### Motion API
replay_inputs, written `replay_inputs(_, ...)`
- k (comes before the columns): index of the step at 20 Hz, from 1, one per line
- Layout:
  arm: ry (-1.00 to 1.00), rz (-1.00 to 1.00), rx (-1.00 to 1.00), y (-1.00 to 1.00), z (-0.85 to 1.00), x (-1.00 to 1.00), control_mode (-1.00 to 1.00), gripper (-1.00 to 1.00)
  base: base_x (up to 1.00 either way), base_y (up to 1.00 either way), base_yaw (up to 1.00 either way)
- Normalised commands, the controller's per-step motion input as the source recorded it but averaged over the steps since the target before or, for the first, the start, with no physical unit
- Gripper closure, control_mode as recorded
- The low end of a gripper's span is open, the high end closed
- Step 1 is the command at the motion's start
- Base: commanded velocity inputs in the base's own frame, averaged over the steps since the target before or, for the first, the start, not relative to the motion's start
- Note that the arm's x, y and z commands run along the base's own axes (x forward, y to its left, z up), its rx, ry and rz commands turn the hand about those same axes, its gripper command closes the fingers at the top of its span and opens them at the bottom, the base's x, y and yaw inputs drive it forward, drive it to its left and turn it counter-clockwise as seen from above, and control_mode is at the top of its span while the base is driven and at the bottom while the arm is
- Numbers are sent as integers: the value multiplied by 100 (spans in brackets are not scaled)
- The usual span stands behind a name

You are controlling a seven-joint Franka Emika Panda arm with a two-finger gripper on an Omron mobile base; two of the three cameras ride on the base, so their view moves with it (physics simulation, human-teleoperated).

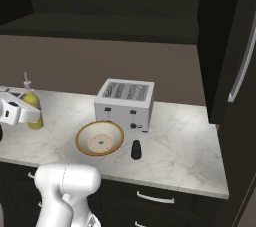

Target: Retrieve the bottle and the shaker from the cabinet and place them next to the mixing bowl on the counter. Then add garlic from the fridge to the mixing bowl.

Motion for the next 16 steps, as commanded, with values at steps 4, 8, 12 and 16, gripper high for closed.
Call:
replay_inputs(4, 0, -7, 0, -1, -46, 24, -100, 100, 0, 0, 0)
replay_inputs(8, 0, -6, 0, -2, -44, 25, -100, 100, 0, 0, 0)
replay_inputs(12, 0, -7, 0, -5, -44, 24, -100, 100, 0, 0, 0)
replay_inputs(16, 0, -6, 0, -5, -44, 29, -100, 100, 0, 0, 0)
